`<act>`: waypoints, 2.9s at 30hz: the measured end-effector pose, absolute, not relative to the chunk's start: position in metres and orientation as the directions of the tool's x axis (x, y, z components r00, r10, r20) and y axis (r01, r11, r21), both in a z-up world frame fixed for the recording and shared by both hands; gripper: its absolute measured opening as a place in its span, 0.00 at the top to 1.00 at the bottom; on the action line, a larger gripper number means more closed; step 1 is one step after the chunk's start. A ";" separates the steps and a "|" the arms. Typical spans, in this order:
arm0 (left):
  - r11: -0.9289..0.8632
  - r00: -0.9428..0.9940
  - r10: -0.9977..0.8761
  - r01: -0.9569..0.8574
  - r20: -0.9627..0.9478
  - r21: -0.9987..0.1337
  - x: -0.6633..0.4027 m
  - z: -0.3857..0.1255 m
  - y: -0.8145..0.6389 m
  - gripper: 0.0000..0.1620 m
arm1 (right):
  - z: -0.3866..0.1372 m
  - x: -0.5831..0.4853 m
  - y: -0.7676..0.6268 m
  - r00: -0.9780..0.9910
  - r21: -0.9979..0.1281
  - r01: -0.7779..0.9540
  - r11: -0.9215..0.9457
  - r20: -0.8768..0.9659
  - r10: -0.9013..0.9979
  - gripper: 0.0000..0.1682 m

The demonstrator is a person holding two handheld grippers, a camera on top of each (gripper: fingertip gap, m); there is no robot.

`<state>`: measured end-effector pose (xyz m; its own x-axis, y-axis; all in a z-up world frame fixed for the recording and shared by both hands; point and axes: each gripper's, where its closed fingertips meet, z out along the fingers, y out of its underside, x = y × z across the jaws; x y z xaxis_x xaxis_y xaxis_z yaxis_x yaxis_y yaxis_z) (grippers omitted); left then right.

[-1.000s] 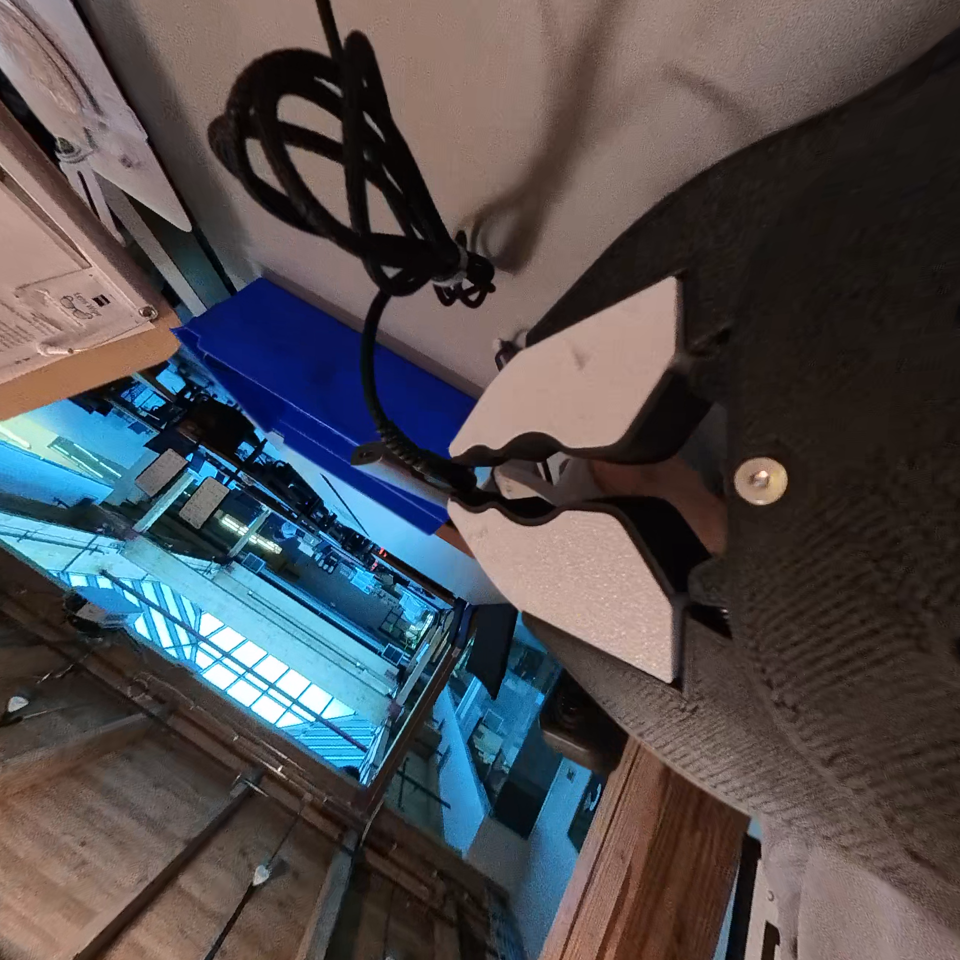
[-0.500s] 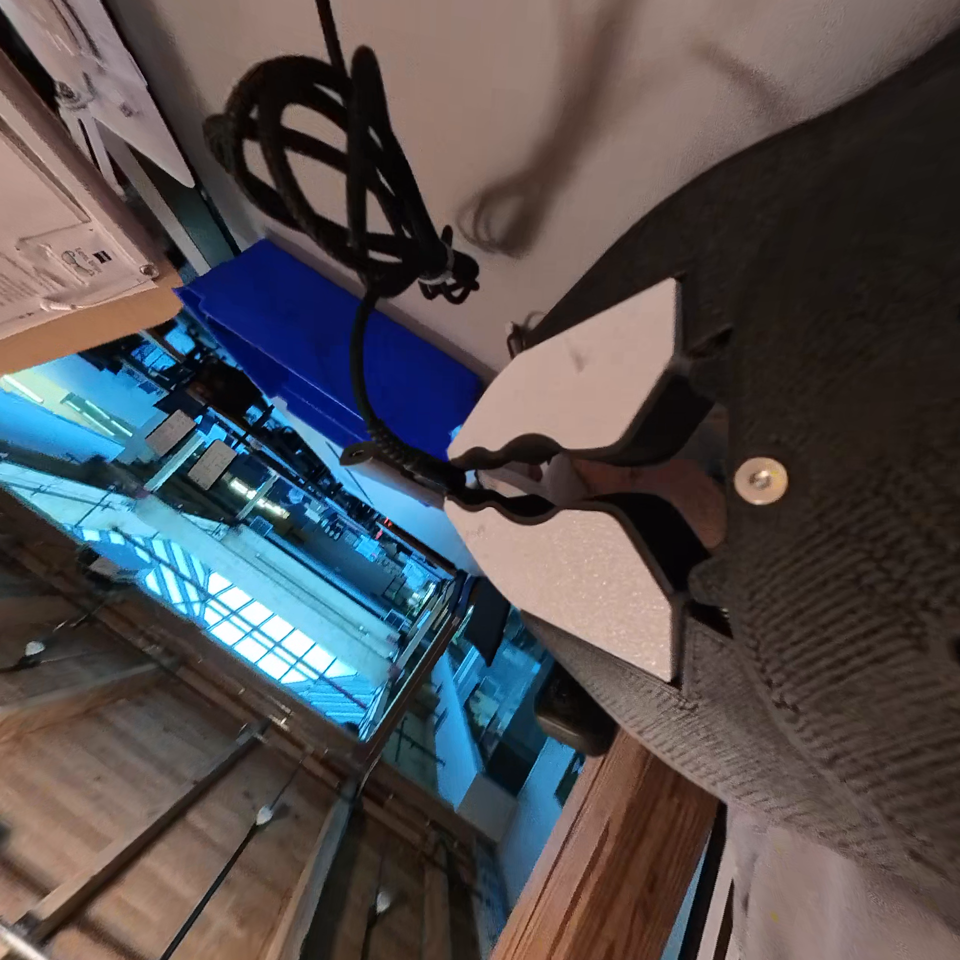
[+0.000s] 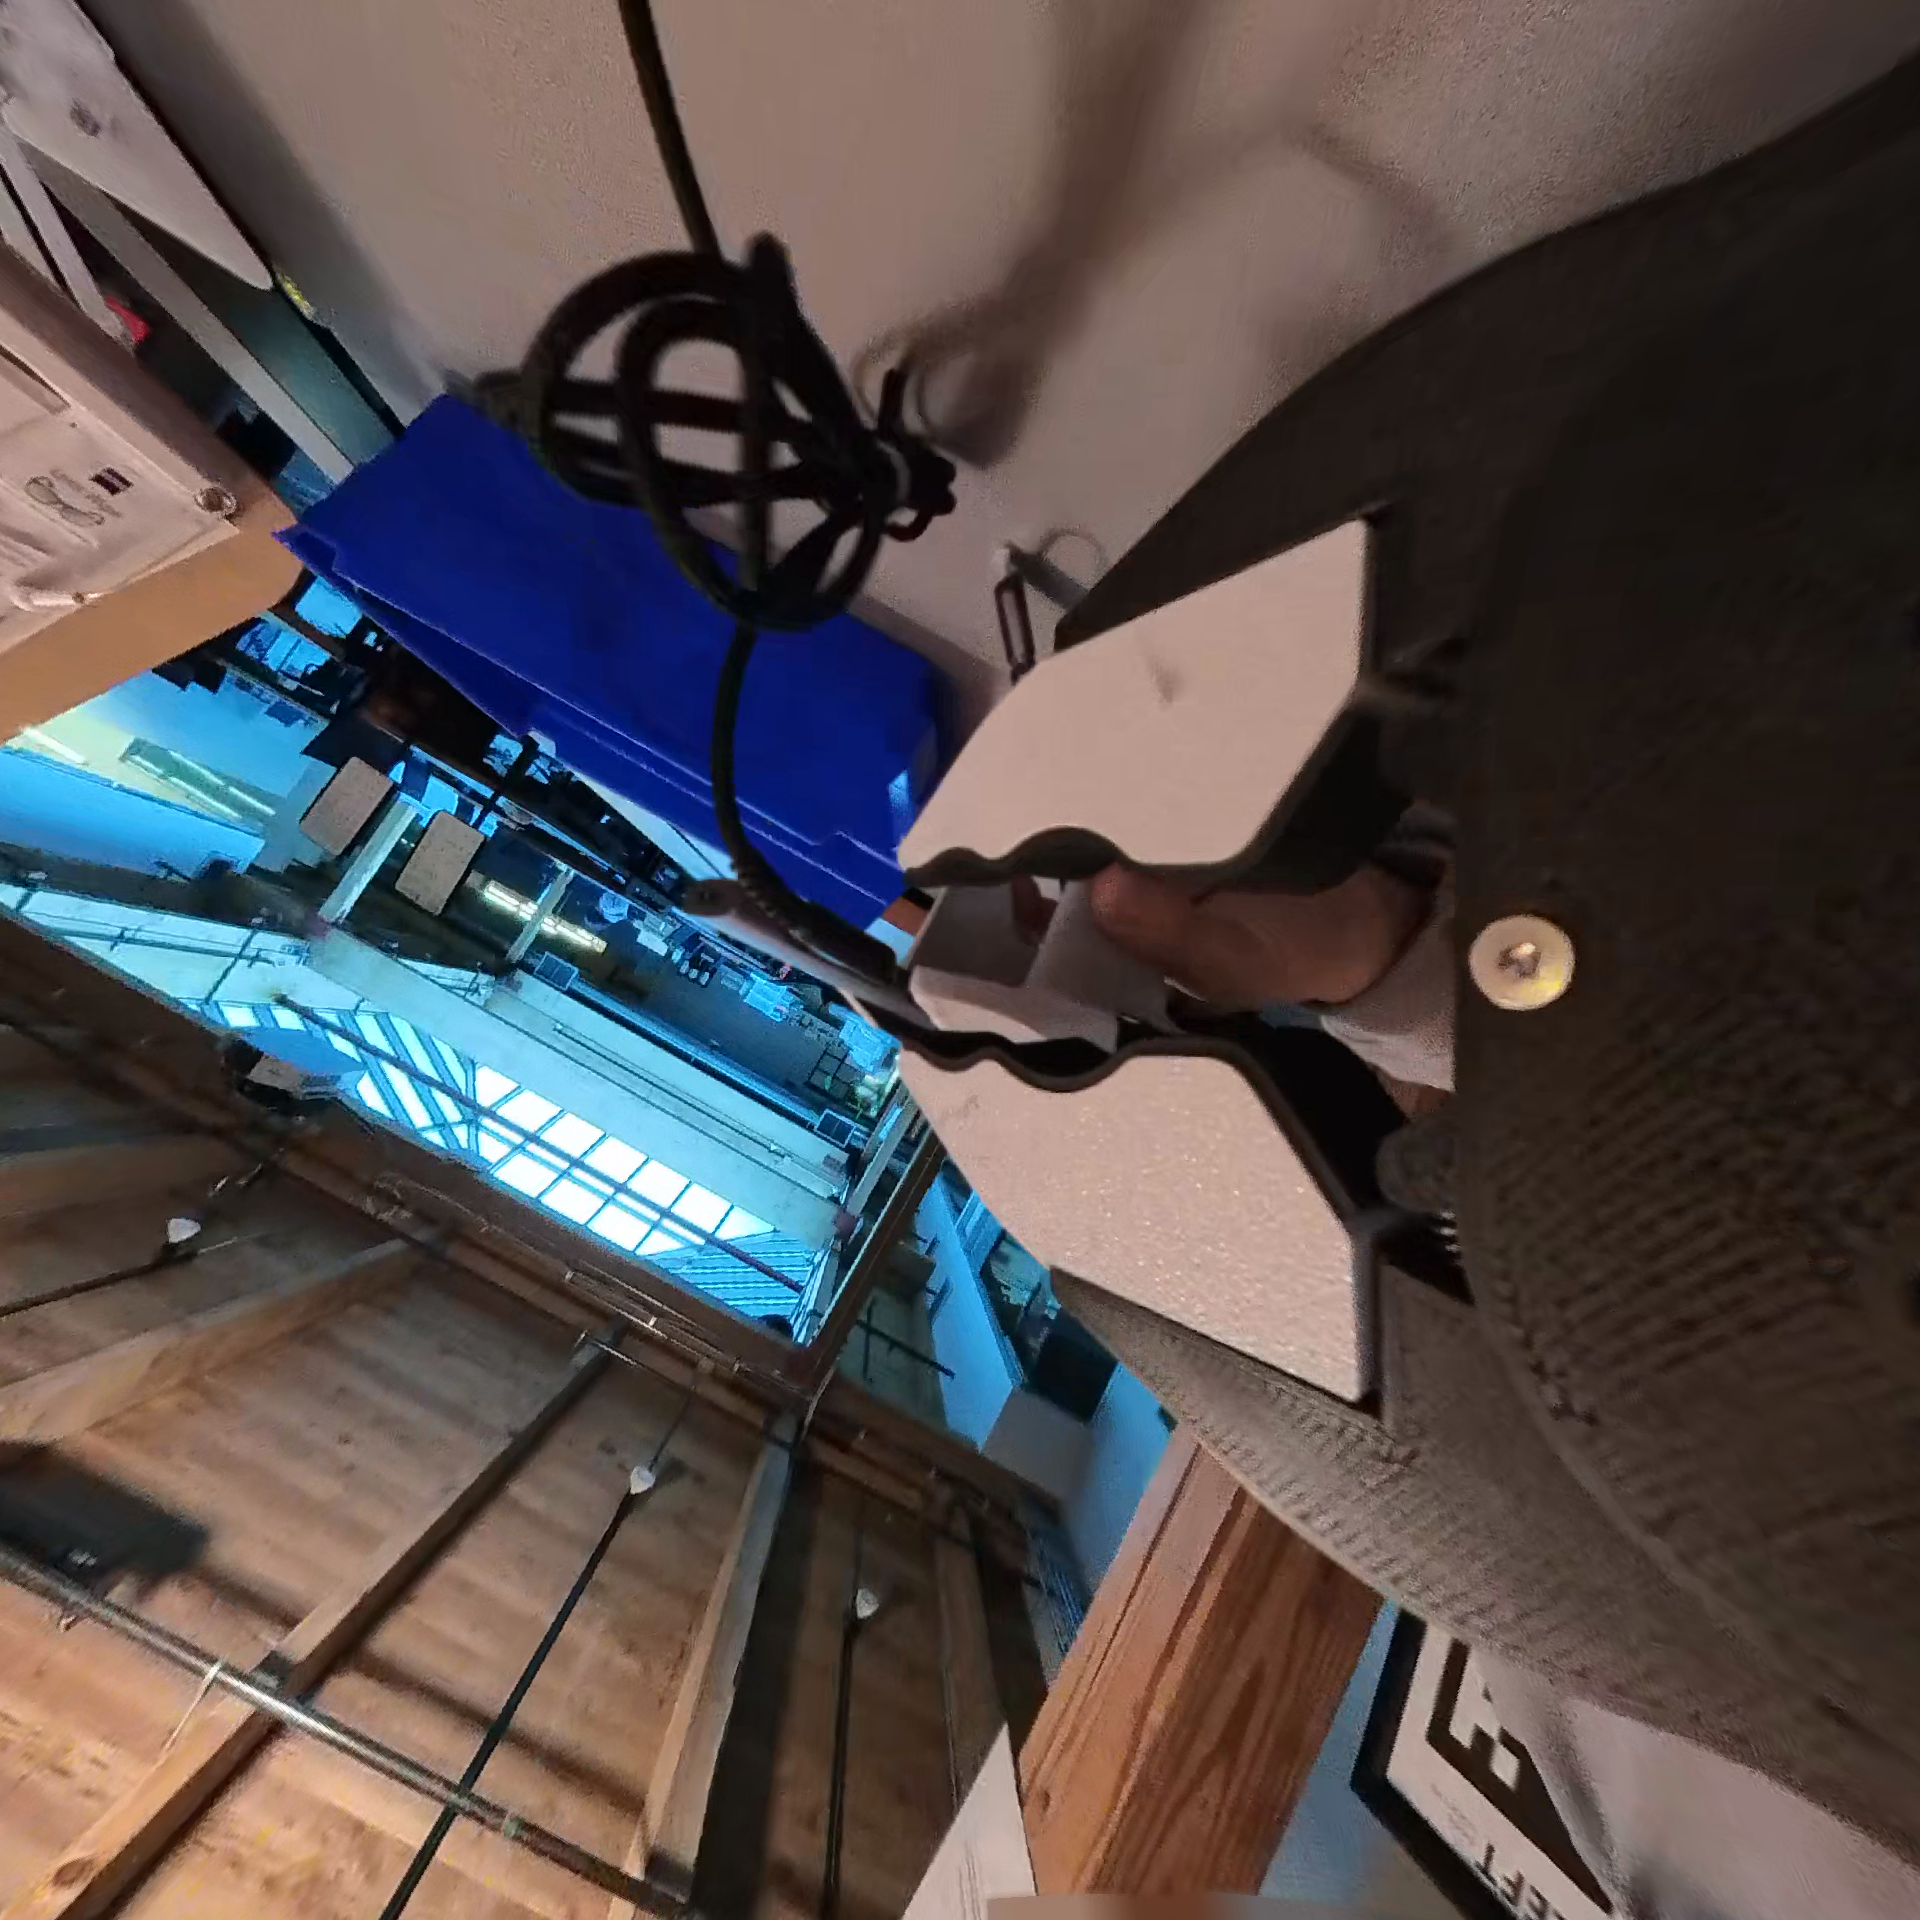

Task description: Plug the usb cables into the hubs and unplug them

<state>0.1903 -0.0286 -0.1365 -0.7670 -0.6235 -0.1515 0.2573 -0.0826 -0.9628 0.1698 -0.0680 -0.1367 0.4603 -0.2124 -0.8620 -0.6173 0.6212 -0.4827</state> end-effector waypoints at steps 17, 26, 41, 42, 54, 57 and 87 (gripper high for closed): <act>0.055 -0.672 -0.683 0.343 -0.286 -0.938 0.191 -0.140 -0.026 0.84 | -0.133 0.188 -0.048 0.510 -0.622 -0.569 0.537 -0.780 -0.363 0.93; 0.032 -0.668 -0.693 0.347 -0.271 -0.937 0.186 -0.137 -0.031 0.84 | -0.130 0.182 -0.054 0.521 -0.604 -0.598 0.526 -0.792 -0.317 0.94; -0.030 -0.718 -0.647 0.360 -0.256 -0.932 0.179 -0.133 -0.035 0.84 | -0.127 0.185 -0.054 0.473 -0.427 -0.614 0.664 -0.872 -0.124 0.94; -0.024 -0.712 -0.652 0.365 -0.262 -0.931 0.179 -0.133 -0.034 0.84 | -0.127 0.186 -0.052 0.471 -0.424 -0.619 0.661 -0.874 -0.120 0.94; 0.119 -0.598 -0.696 0.450 -0.397 -0.885 0.181 -0.133 -0.028 0.84 | -0.127 0.180 -0.049 0.563 -0.662 -0.536 0.524 -0.743 -0.362 0.93; 0.083 -0.649 -0.670 0.416 -0.359 -0.906 0.181 -0.136 -0.032 0.84 | -0.127 0.176 -0.053 0.510 -0.525 -0.606 0.598 -0.833 -0.215 0.94; -0.027 -0.692 -0.698 0.284 -0.185 -0.959 0.194 -0.138 -0.023 0.84 | -0.115 0.144 -0.115 0.605 -0.835 -0.513 0.200 -0.517 -0.606 0.99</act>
